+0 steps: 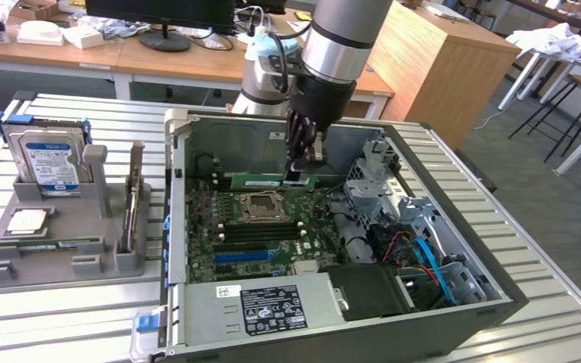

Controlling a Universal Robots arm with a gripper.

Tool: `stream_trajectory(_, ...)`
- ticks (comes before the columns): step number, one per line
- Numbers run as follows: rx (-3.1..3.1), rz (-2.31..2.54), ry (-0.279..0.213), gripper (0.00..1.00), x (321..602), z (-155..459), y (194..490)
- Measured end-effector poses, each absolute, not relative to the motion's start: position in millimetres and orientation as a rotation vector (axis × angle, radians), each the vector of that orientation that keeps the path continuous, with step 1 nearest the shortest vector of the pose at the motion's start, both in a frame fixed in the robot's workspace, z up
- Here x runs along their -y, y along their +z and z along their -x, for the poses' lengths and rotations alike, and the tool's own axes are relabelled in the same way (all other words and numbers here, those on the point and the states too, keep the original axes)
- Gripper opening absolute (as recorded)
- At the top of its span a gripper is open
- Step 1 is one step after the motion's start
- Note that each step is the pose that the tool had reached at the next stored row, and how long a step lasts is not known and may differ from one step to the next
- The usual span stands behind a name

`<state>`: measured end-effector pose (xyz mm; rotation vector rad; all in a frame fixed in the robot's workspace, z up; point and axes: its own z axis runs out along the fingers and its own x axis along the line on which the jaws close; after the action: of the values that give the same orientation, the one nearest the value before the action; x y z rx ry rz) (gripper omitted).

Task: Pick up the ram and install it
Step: 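Insert the ram into the slot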

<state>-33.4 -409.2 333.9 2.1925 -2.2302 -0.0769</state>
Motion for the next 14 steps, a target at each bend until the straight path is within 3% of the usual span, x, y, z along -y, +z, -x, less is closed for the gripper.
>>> stream_trajectory(14, 2.230, -2.192, -0.077, 0.11, 409.2, 33.4, 317.3)
